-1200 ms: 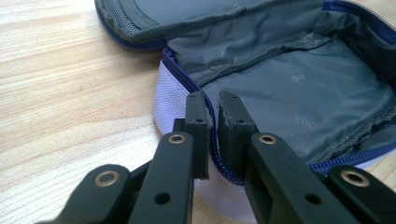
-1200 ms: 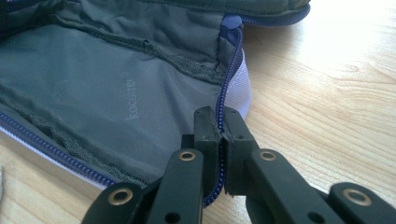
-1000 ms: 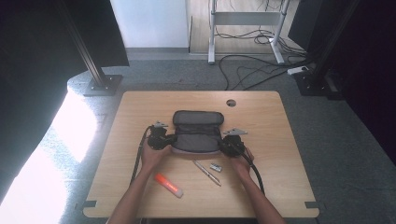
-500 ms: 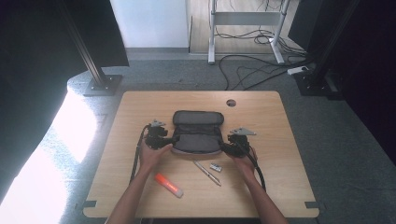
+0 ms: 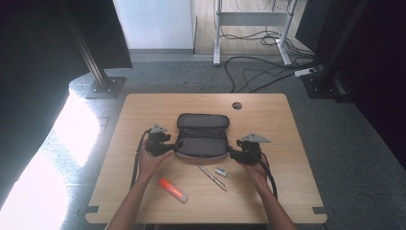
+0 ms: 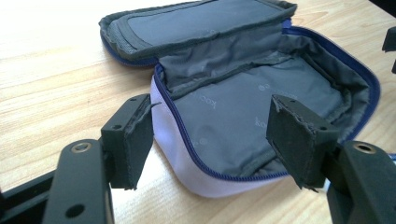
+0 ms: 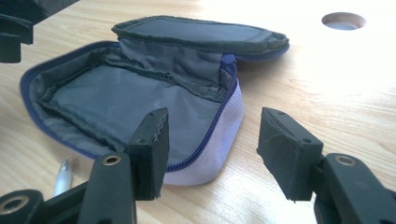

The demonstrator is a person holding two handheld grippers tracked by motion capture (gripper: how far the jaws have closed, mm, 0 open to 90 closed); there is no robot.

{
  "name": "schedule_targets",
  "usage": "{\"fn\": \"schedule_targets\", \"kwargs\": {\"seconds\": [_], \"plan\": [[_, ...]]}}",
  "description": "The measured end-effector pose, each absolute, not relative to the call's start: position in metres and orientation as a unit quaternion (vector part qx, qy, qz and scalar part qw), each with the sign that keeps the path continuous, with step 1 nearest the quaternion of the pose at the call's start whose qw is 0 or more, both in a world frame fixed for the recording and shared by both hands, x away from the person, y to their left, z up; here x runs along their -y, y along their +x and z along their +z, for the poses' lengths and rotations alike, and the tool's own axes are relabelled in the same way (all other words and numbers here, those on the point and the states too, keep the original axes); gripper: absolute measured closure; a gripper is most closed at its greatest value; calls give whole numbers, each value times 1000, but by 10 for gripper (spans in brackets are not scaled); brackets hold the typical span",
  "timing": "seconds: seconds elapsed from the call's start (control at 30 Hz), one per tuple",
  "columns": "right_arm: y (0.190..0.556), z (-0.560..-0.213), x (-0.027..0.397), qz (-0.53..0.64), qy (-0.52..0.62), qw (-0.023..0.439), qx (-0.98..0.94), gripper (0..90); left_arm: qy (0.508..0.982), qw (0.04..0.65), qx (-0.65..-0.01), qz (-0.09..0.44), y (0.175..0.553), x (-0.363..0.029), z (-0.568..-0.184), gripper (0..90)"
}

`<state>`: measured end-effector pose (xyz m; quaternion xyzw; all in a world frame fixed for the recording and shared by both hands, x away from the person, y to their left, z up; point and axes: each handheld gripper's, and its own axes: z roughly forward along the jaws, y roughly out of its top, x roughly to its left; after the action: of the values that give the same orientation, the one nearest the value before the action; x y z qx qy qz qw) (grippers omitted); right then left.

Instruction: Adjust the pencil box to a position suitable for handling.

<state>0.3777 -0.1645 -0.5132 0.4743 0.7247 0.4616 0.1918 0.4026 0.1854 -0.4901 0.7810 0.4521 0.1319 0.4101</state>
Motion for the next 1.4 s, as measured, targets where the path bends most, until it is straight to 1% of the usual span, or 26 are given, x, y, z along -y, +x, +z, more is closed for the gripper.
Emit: {"fn": "schedule_targets", "kwargs": {"seconds": [0.3,0.5,1.0,1.4], "plan": [[355,-510,175,474,447,192,-734,419,781,418,-442,140,382,-196,-488,323],[343,-512,179,485,436,181,-737,416,776,418,-453,134,370,-209,-494,323],[314,-539,187,464,413,151,-769,415,766,418,-469,136,342,-239,-512,327],[310,-544,181,455,401,143,-782,417,771,405,-473,134,329,-251,-526,343]]}}
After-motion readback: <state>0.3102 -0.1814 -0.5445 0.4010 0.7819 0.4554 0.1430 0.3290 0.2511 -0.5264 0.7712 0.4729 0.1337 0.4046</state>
